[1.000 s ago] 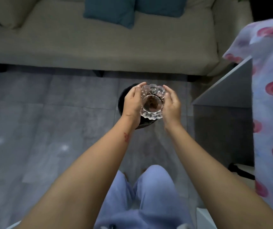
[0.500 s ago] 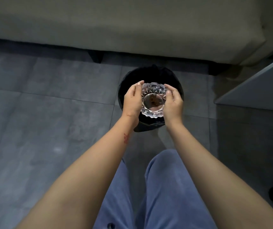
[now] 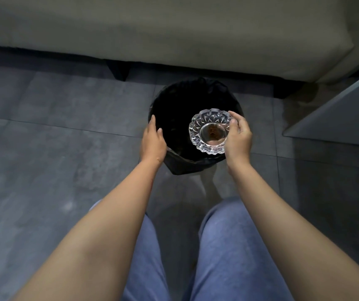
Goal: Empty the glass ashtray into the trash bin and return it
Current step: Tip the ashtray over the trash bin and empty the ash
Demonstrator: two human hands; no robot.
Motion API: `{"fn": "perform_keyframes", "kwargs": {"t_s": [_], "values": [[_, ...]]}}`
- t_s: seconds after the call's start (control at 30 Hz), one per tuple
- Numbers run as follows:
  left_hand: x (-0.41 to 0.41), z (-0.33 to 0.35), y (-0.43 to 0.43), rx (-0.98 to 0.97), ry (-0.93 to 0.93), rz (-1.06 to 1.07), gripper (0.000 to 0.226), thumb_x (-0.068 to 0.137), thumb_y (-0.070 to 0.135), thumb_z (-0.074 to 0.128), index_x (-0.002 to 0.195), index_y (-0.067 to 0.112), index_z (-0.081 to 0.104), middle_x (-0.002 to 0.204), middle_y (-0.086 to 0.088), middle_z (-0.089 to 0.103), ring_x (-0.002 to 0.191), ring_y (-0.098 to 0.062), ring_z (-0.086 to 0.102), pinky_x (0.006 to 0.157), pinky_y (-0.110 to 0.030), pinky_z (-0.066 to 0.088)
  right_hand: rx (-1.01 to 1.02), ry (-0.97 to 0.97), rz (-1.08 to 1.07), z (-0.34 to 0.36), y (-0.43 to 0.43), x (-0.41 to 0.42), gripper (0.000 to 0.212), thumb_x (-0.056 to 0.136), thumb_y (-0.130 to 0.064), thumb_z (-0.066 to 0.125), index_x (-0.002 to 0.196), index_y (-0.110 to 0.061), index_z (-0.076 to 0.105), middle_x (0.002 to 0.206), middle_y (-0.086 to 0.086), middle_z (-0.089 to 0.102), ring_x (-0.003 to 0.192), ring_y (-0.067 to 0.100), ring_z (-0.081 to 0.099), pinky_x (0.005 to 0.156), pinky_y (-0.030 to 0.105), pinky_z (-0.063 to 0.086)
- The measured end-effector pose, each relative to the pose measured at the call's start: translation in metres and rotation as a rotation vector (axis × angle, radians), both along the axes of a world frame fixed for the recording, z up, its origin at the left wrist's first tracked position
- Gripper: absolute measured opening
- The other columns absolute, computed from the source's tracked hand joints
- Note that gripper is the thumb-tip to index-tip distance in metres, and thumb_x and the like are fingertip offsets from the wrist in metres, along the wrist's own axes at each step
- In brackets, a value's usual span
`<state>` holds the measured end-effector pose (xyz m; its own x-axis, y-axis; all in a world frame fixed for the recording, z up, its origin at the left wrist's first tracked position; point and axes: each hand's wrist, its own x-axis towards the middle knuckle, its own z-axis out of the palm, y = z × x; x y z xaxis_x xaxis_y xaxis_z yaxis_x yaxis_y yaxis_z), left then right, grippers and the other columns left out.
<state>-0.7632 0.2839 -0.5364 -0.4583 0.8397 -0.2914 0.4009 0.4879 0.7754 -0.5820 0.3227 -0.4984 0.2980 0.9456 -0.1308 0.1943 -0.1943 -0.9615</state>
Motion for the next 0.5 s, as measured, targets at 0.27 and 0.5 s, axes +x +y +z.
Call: {"fn": "perform_keyframes", "kwargs": {"t_s": [0.27,0.5], "values": [[-0.008,-0.008,-0.002,0.125,-0.037,0.029,0.058,0.103,0.005,0.043,0.157,0.017,0.027,0.161,-0.009,0.036,0.149,-0.024,0.033,0.118,-0.025,0.024,-0.018,-0.048,-0.019,-0.006,-0.001,0.009,0.029,0.101,-0.014,0.042,0.119,-0.013,0.065,0.098,-0.011,0.066,0.085,-0.007,0.061,0.083,0.014,0.047],[-0.025,0.001,0.001,0.219,0.045,-0.013,0.057,0.102,0.001,0.044,0.156,0.015,0.031,0.162,-0.011,0.034,0.151,-0.022,0.029,0.122,-0.028,0.023,-0.032,-0.095,0.004,-0.008,0.004,0.007,0.03,0.1,-0.016,0.042,0.119,-0.015,0.065,0.106,-0.005,0.065,0.093,0.007,0.059,0.087,0.022,0.048]]}}
